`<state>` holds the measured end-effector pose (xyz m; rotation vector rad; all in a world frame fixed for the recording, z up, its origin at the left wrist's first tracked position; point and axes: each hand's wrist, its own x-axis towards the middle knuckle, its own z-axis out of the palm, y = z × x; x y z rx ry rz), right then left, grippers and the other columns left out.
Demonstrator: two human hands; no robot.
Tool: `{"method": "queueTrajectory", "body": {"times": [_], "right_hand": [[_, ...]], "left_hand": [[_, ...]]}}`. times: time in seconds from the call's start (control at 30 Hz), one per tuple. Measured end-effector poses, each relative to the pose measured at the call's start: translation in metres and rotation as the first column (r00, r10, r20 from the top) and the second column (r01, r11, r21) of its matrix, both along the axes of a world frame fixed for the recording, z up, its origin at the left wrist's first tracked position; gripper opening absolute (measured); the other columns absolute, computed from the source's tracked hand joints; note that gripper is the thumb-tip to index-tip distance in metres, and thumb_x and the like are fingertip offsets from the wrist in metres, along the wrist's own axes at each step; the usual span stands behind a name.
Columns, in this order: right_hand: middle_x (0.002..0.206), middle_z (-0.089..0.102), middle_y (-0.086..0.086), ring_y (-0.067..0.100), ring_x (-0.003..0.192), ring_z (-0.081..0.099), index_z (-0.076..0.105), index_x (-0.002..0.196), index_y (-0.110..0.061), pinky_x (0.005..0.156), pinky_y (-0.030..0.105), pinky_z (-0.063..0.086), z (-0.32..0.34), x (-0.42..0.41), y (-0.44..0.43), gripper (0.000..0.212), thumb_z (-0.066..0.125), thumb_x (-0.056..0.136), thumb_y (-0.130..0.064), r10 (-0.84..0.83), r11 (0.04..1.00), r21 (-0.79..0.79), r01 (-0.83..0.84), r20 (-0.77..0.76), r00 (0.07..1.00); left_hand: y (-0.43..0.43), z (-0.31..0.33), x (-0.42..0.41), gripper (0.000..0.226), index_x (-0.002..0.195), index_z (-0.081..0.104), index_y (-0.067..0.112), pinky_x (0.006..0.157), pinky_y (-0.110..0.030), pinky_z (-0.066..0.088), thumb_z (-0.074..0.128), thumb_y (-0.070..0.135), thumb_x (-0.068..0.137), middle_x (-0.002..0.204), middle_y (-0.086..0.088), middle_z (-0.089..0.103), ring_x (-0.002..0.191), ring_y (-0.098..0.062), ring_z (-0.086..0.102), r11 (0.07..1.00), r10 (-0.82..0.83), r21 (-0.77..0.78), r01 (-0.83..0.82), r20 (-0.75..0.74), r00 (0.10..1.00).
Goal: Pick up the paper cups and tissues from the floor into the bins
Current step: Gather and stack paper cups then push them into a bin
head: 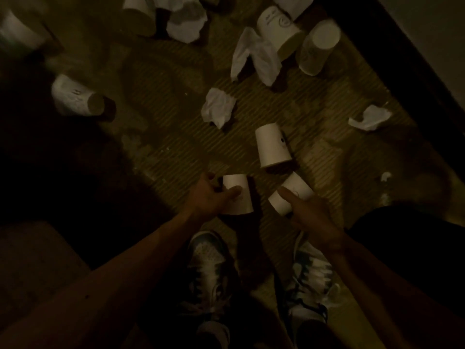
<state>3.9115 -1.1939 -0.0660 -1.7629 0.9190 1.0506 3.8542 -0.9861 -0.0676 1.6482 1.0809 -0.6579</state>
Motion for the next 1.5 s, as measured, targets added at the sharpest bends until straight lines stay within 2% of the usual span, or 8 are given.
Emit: {"method": "queueTrajectory", "body": {"times": [0.13, 0.3, 0.47, 0.6, 0.73, 0.97, 1.2, 1.5], "right_hand": [[0.144, 0.048, 0.015, 0.034, 0.126, 0.052, 0.039, 0.146, -0.003, 0.104, 0.046, 0.047, -0.018, 0.015, 0.003, 0.096, 0.085, 0.07, -0.042, -0.015, 0.997, -0.075, 0.017, 0.035, 0.999], [0.143, 0.048, 0.015, 0.035, 0.124, 0.051, 0.038, 0.144, -0.002, 0.095, 0.037, 0.047, -0.026, 0.03, 0.007, 0.099, 0.09, 0.066, -0.034, 0.127, 0.97, -0.218, -0.103, 0.1, 0.987], [0.135, 0.05, 0.019, 0.03, 0.11, 0.055, 0.037, 0.141, 0.0, 0.088, 0.037, 0.05, -0.018, 0.06, 0.006, 0.094, 0.088, 0.069, -0.031, 0.357, 0.889, -0.381, -0.255, 0.224, 0.907], [0.118, 0.051, 0.009, 0.014, 0.096, 0.046, 0.043, 0.133, 0.0, 0.072, 0.018, 0.037, -0.019, 0.087, 0.007, 0.087, 0.091, 0.064, -0.022, 0.669, 0.734, -0.442, -0.515, 0.344, 0.659], [0.128, 0.052, 0.009, 0.025, 0.112, 0.054, 0.033, 0.141, -0.015, 0.089, 0.038, 0.046, -0.029, 0.126, 0.013, 0.097, 0.09, 0.063, -0.027, 0.764, 0.645, -0.272, -0.714, 0.193, 0.616], [0.104, 0.058, -0.017, -0.003, 0.085, 0.061, 0.042, 0.108, -0.043, 0.061, 0.013, 0.048, -0.033, 0.15, 0.006, 0.069, 0.089, 0.061, -0.024, 0.806, 0.552, -0.085, -0.829, 0.307, 0.506], [0.106, 0.059, -0.017, -0.01, 0.085, 0.06, 0.049, 0.115, -0.035, 0.056, 0.006, 0.047, -0.035, 0.161, 0.031, 0.066, 0.09, 0.065, -0.022, 0.799, 0.491, -0.031, -0.87, 0.414, 0.436], [0.108, 0.067, 0.0, 0.015, 0.094, 0.066, 0.058, 0.118, -0.023, 0.071, 0.026, 0.054, 0.0, 0.174, 0.025, 0.051, 0.082, 0.072, -0.028, 0.783, 0.571, 0.018, -0.821, 0.288, 0.551]], "left_hand": [[-0.009, -0.018, 0.001, 0.079, 0.135, 0.044, 0.015, 0.064, -0.011, 0.046, 0.085, 0.039, 0.072, 0.116, 0.008, 0.054, 0.091, -0.005, 0.055, 1.0, -0.025, 0.018, 0.024, 0.059, 0.998], [-0.015, -0.027, 0.003, 0.079, 0.137, 0.048, 0.013, 0.094, -0.038, 0.052, 0.083, 0.044, 0.073, 0.13, -0.003, 0.059, 0.113, -0.018, 0.058, 0.998, -0.07, 0.005, 0.069, 0.069, 0.995], [-0.003, -0.028, 0.023, 0.042, 0.108, 0.06, 0.023, 0.052, -0.006, 0.043, 0.081, 0.041, 0.076, 0.089, 0.016, 0.061, 0.072, 0.007, 0.056, 0.997, 0.077, -0.036, -0.073, 0.121, 0.99], [0.008, -0.03, 0.048, 0.018, 0.087, 0.062, 0.03, 0.042, -0.006, 0.04, 0.078, 0.035, 0.081, 0.082, 0.015, 0.061, 0.06, 0.006, 0.063, 0.964, 0.253, -0.121, -0.237, 0.144, 0.957], [0.02, -0.034, 0.062, 0.019, 0.084, 0.061, 0.039, 0.045, -0.009, 0.043, 0.079, 0.039, 0.078, 0.082, 0.014, 0.066, 0.063, 0.01, 0.063, 0.968, 0.234, -0.147, -0.205, 0.22, 0.947], [0.035, -0.043, 0.062, 0.066, 0.094, 0.055, 0.035, 0.051, -0.014, 0.048, 0.073, 0.059, 0.034, 0.091, 0.01, 0.065, 0.074, 0.003, 0.065, 0.974, 0.217, -0.137, -0.182, 0.314, 0.924], [0.044, -0.042, 0.062, 0.047, 0.095, 0.058, 0.033, 0.052, -0.012, 0.049, 0.092, 0.02, 0.064, 0.085, 0.01, 0.071, 0.072, 0.008, 0.066, 0.981, 0.148, -0.181, -0.074, 0.44, 0.886], [0.052, -0.031, 0.054, 0.055, 0.079, 0.079, 0.022, 0.052, -0.022, 0.053, 0.079, 0.063, 0.043, 0.078, -0.003, 0.077, 0.068, -0.015, 0.073, 0.891, 0.404, -0.369, -0.265, 0.375, 0.834]]}}
